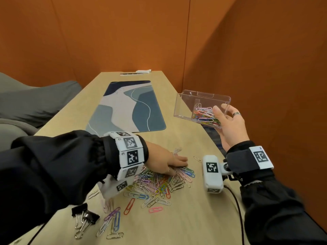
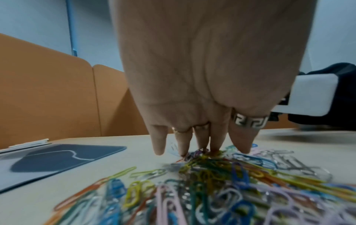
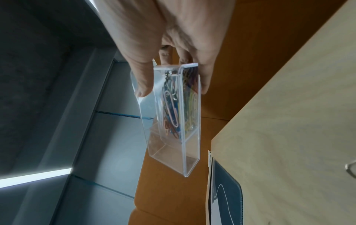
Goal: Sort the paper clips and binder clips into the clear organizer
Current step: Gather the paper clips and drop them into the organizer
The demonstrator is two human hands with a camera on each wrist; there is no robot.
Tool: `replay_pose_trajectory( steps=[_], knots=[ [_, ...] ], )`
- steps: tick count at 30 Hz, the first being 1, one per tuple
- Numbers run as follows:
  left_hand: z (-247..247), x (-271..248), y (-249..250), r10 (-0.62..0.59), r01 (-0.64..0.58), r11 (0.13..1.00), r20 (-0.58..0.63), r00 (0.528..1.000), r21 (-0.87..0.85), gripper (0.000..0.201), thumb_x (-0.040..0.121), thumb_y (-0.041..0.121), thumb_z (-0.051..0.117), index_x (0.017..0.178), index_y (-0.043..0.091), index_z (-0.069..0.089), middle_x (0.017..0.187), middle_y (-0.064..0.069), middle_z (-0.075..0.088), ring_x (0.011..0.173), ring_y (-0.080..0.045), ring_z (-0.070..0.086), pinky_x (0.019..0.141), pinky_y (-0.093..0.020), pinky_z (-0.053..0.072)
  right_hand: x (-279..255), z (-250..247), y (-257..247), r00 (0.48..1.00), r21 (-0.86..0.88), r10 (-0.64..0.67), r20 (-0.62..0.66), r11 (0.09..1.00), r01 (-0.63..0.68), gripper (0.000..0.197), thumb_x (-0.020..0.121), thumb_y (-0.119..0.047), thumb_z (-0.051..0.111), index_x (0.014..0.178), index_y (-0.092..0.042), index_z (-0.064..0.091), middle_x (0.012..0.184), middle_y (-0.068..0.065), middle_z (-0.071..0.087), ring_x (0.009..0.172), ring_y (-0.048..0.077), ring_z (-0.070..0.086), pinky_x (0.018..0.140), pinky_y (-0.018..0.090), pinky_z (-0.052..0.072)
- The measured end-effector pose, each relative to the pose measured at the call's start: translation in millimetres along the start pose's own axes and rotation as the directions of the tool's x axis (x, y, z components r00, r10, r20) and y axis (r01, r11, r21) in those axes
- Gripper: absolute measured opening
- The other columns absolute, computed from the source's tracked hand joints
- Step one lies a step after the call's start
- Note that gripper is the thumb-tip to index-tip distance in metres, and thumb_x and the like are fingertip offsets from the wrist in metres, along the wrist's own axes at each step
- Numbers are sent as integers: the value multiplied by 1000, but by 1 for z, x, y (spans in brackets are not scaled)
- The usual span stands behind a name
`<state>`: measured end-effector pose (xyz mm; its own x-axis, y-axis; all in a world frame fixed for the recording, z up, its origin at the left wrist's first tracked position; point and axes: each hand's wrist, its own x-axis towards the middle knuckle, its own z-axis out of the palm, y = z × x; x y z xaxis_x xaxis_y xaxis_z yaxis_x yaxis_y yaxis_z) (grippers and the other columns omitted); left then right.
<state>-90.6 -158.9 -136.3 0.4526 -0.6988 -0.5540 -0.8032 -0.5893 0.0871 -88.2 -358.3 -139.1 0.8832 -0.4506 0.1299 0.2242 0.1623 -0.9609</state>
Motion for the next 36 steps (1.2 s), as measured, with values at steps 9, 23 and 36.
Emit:
replay_pose_trajectory(
  steps=[9,23,36],
  knots=[
    [-4,-11,-1,-42,8,992,-273,961,-123,58,97,37,47,148,19,26,157,3,20,141,-14,23,111,-22,18,-3,3,-2,1000,-23,-17,10,1000,17,47,82,-29,70,122,-20,48,125,12,58,116,27,57,103,49,43],
    [-3,-24,-7,-33,22,997,-144,989,-76,41,100,33,41,140,25,44,146,8,42,126,-7,42,110,-26,27,-5,6,-2,999,-44,-23,45,999,25,37,83,-28,69,115,-25,49,121,11,60,111,26,61,100,47,47],
    [13,-35,-24,-11,-7,987,-114,993,-159,58,92,42,53,144,25,36,154,14,24,140,-3,19,105,-13,15,-12,9,-3,998,-55,-13,68,998,17,43,86,-21,67,124,-17,47,109,9,62,95,20,65,92,40,52]
  ],
)
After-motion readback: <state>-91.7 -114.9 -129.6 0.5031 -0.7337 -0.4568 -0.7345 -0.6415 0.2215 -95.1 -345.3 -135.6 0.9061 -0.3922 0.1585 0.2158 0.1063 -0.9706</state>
